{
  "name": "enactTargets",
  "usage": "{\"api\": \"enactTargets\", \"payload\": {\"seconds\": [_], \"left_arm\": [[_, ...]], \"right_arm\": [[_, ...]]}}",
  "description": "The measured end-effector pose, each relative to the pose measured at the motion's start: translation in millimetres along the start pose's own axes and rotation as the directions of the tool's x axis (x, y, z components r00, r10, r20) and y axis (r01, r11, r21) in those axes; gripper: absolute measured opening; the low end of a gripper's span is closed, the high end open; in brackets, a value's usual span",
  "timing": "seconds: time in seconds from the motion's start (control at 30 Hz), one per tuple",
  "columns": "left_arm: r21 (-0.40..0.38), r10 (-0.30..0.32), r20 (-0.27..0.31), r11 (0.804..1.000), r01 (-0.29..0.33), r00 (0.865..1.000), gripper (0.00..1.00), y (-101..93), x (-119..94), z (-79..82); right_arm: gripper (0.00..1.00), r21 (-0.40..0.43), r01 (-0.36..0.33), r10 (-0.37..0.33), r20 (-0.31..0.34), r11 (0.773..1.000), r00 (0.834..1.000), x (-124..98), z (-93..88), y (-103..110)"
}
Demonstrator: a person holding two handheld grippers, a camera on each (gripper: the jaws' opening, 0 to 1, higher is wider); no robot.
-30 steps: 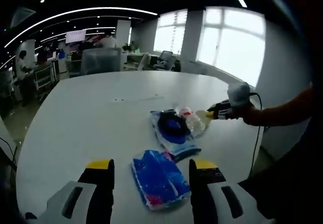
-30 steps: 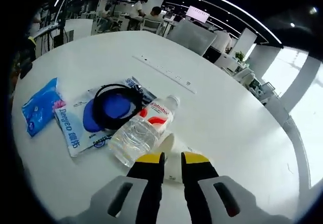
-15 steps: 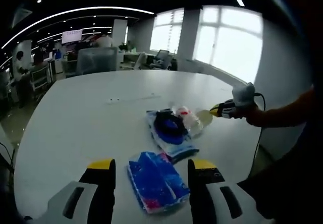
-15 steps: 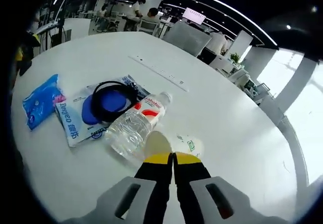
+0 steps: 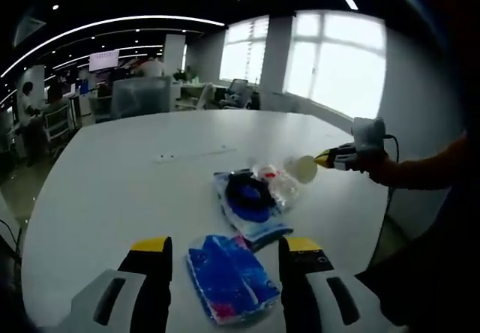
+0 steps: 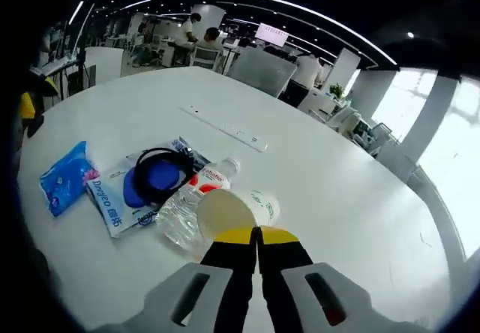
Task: Arrange the tabletop items into an orderly group along one side of the table until the central work area is clear of visible clutter.
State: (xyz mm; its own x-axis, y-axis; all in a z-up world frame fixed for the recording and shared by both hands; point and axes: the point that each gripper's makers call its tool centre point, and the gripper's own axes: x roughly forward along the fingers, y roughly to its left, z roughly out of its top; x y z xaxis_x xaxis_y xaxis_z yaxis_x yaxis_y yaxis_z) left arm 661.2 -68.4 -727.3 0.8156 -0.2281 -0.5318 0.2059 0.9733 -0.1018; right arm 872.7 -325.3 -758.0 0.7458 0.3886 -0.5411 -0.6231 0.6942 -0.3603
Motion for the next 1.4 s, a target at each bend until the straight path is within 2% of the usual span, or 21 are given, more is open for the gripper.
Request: {"api": "enactTargets", "payload": {"seconds": [0.27,0.3,0.53,0.8,1.07,1.2,1.4], "left_arm": [[0.034,0.0,0.018,0.999,0.0,1.0,0.55,-1.9,1.1,9.8],[0.038,-0.004,0.022,0.999,0.003,1.0,0.55,-2.6,2.0,12.6],[0.075,-0.02,0.036,0.997,0.018,0.999,0.54,-9.4,7.0,24.3],[0.103,-0.036,0.054,0.994,0.03,0.998,0.52,-13.6,13.9,36.3],[0.138,-0.068,0.081,0.989,0.057,0.994,0.49,-25.2,22.6,52.7],[0.164,-0.087,0.089,0.984,0.072,0.992,0.47,-31.3,27.0,58.6],[0.185,-0.115,0.087,0.978,0.097,0.99,0.47,-40.1,33.5,61.4]], "right_arm": [[0.0,0.041,-0.026,0.023,0.075,0.999,0.997,-13.2,32.5,2.7],[0.0,0.046,-0.041,0.037,0.091,0.998,0.995,-18.0,42.5,6.7],[0.0,0.07,-0.098,0.089,0.133,0.993,0.987,-31.7,68.8,24.5],[0.0,0.079,-0.19,0.178,0.138,0.979,0.974,-37.5,82.5,52.8],[0.0,0.137,-0.309,0.292,0.13,0.941,0.948,-44.7,90.9,87.4],[0.0,0.147,-0.344,0.328,0.124,0.927,0.937,-48.2,94.2,98.2],[0.0,0.178,-0.406,0.391,0.114,0.896,0.913,-53.2,95.5,119.9]]}}
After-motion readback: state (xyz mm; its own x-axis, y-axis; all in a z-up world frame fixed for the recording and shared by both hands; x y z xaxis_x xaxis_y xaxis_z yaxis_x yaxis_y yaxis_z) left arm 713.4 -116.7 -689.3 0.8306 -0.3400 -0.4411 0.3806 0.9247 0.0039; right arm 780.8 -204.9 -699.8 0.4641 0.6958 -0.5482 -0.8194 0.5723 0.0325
